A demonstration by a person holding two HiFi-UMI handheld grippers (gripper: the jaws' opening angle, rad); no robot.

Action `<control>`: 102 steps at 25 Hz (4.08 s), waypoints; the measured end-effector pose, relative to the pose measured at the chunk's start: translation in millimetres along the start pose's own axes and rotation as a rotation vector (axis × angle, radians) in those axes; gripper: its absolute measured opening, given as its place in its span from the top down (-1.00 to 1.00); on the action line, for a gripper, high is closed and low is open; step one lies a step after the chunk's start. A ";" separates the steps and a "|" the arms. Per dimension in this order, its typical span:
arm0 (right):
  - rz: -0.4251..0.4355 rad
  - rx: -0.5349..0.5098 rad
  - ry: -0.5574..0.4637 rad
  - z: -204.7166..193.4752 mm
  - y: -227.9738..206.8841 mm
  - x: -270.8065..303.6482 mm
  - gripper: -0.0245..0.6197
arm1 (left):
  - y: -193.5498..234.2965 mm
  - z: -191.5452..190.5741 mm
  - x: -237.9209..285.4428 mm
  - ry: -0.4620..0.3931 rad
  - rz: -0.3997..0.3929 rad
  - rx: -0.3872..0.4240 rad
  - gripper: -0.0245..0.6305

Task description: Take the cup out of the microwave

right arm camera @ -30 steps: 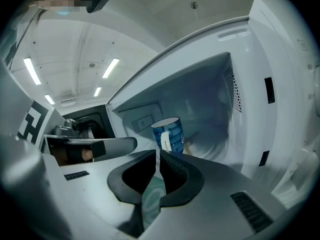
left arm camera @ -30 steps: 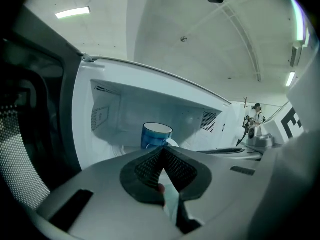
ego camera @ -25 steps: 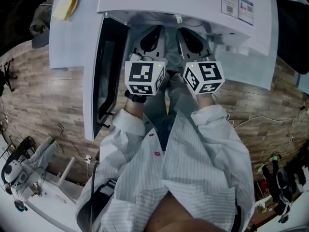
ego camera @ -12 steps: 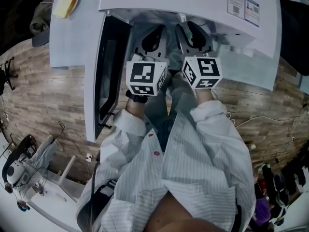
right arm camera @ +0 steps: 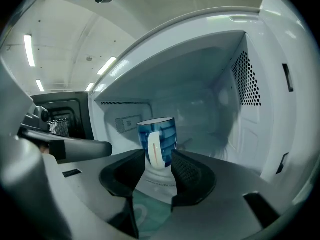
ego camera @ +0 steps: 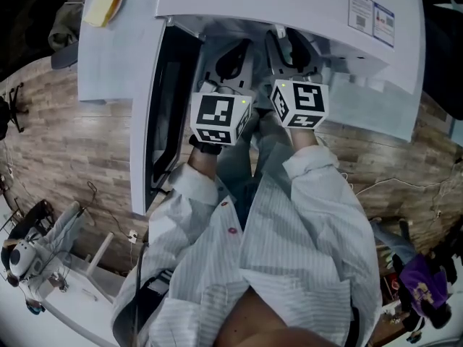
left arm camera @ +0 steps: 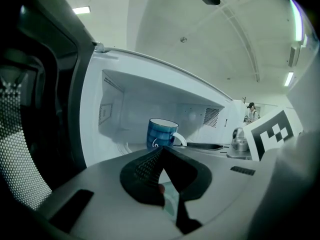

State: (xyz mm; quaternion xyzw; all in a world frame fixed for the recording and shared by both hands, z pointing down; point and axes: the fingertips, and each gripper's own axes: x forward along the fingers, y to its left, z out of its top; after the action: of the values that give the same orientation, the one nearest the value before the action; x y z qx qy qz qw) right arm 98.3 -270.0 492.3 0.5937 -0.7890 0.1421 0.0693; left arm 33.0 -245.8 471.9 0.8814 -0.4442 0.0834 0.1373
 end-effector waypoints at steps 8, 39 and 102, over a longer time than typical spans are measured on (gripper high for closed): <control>-0.010 -0.010 0.004 -2.6 -1.9 13.2 0.40 | 8.3 -2.1 -2.9 -0.003 0.011 -0.002 0.90; -0.066 -0.074 -0.107 23.4 -2.9 -2.3 0.67 | 5.7 8.5 -6.9 -0.022 0.012 0.016 0.90; 0.188 0.043 -0.126 98.5 9.8 -197.9 0.70 | -131.4 98.5 -94.3 -0.195 0.109 0.007 0.90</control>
State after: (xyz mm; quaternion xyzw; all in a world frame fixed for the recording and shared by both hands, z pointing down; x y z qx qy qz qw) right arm 151.3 -116.2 342.3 0.5263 -0.8407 0.1271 -0.0067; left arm 85.6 -130.7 331.0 0.8605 -0.5023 0.0062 0.0855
